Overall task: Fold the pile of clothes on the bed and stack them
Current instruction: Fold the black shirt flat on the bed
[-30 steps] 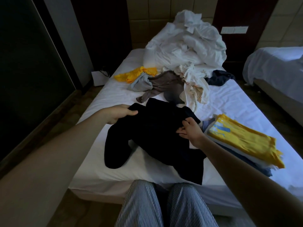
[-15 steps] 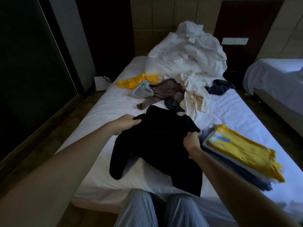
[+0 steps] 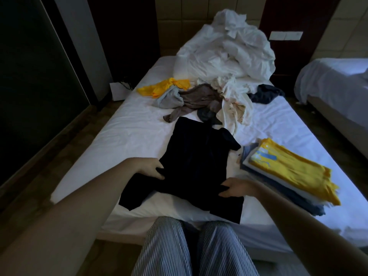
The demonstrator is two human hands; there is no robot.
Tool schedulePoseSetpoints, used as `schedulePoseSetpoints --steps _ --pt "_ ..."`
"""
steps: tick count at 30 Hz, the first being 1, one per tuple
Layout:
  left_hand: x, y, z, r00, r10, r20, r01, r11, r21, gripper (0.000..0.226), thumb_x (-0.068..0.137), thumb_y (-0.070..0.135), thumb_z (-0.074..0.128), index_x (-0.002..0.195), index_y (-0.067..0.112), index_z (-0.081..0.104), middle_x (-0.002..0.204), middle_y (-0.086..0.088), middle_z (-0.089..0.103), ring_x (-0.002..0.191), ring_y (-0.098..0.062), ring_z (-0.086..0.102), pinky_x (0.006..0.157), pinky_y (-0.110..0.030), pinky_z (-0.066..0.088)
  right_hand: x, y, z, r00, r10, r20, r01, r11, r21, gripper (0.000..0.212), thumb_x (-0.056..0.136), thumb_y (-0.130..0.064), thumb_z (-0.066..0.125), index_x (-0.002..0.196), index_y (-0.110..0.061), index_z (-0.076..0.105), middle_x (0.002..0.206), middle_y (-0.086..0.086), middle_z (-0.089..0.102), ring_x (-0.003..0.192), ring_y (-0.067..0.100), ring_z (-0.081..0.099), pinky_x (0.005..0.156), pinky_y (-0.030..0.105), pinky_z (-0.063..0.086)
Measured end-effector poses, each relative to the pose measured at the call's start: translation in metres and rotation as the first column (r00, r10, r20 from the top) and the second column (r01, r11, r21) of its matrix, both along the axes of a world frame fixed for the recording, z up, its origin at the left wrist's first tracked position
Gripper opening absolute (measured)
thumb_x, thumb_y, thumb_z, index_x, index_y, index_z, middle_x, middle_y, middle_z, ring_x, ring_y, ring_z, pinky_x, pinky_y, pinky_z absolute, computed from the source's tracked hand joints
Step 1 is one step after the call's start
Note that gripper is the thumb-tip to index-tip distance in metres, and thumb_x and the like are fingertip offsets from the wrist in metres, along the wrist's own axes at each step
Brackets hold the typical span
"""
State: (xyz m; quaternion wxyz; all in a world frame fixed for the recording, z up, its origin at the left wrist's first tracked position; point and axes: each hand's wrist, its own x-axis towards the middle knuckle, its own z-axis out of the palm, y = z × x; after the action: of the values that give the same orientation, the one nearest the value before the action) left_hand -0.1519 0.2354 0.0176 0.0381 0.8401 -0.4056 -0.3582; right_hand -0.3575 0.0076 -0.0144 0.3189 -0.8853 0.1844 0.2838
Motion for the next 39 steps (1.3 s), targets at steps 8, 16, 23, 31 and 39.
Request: schedulePoseSetpoints --steps 8,16,23,31,39 --pt "0.01 -0.023 -0.06 0.824 0.52 -0.227 -0.559 0.81 -0.175 0.023 0.083 0.026 0.058 0.092 0.007 0.066 0.094 -0.006 0.062 0.085 -0.019 0.059 0.073 -0.027 0.045 0.014 -0.004 -0.05 0.75 -0.661 0.026 0.561 0.656 0.504 0.035 0.093 -0.02 0.052 0.128 -0.016 0.048 0.118 0.012 0.054 0.105 0.027 0.055 0.088 0.03 0.044" --pt "0.052 -0.056 -0.1 0.692 0.679 -0.247 -0.713 0.697 -0.082 0.045 0.098 0.031 0.04 0.136 0.007 0.035 0.124 -0.017 0.048 0.096 -0.031 0.056 0.076 -0.035 0.043 0.055 -0.044 -0.123 0.726 -0.661 0.192 0.655 0.749 0.104 0.033 0.098 -0.002 0.032 0.129 -0.007 0.039 0.12 0.011 0.05 0.116 0.025 0.049 0.095 0.03 0.042" --pt "0.06 -0.074 -0.122 0.688 0.677 -0.261 -0.717 0.688 -0.108 0.059 0.079 0.039 0.066 0.131 0.014 0.053 0.117 -0.008 0.062 0.099 -0.025 0.061 0.087 -0.028 0.048 0.074 -0.055 -0.107 0.609 -0.786 -0.102 0.714 0.488 0.502 0.051 0.094 -0.03 0.055 0.133 -0.001 0.043 0.117 0.015 0.058 0.104 0.032 0.058 0.084 0.032 0.046" --pt "0.075 -0.069 -0.086 0.454 0.581 -0.676 -0.789 0.614 -0.003 0.057 0.09 0.05 0.054 0.131 0.01 0.052 0.123 -0.007 0.061 0.108 -0.023 0.06 0.097 -0.033 0.046 0.077 -0.076 -0.099 0.426 -0.876 -0.225 0.74 0.195 0.643 0.032 0.093 -0.045 0.051 0.106 -0.017 0.058 0.071 0.001 0.063 0.063 0.017 0.061 0.061 0.028 0.043" --pt "0.082 -0.05 -0.001 0.437 0.477 -0.762 -0.892 0.338 -0.3 0.025 0.098 0.036 0.047 0.105 0.016 0.06 0.102 0.001 0.063 0.09 -0.012 0.059 0.076 -0.022 0.045 0.063 -0.094 0.006 0.26 -0.952 0.162 0.614 0.292 0.734 0.034 0.096 -0.041 0.044 0.072 -0.018 0.045 0.05 -0.002 0.04 0.036 0.007 0.041 0.036 0.018 0.031"
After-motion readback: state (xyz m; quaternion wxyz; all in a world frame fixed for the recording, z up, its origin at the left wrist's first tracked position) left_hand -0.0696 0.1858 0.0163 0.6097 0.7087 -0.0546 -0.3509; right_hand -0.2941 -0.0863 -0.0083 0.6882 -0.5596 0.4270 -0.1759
